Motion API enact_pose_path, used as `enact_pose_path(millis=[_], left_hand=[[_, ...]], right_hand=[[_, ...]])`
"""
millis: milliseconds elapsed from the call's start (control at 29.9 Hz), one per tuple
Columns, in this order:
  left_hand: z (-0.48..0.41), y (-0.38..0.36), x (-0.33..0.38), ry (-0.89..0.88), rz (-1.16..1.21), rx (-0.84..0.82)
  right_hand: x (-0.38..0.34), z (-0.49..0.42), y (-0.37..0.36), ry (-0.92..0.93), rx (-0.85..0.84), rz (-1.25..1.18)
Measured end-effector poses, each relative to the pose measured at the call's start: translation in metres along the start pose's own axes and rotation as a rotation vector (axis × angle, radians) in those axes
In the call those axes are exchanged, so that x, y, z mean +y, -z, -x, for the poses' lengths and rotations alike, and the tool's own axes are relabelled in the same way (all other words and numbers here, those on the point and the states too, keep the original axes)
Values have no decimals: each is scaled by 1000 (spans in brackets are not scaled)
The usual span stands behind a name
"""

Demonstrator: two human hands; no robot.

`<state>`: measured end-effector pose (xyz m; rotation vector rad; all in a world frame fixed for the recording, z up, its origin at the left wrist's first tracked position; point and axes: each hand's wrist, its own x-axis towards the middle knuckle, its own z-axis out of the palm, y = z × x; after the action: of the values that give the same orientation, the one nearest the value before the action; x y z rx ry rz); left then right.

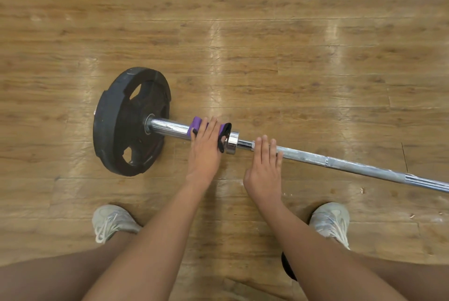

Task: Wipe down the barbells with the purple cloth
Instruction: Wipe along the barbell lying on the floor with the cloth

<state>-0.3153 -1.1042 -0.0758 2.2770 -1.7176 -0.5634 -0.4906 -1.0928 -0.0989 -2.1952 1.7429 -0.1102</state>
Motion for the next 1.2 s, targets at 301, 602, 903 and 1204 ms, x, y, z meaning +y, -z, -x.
enact_pose_path(millis=[301,602,903,1204], left_hand=[[41,-3,-9,3,6,-29],[75,-3,-15,2,12,-42],[86,-4,-5,94,-24,-53],[133,-12,-20,45,-45,-32]], right_hand=[[-5,18,3,-48,-49,-72],[2,18,3,-111,-21,-31],[0,47,0,-95,-20,-14],[-1,83,-6,-81,-35,4]])
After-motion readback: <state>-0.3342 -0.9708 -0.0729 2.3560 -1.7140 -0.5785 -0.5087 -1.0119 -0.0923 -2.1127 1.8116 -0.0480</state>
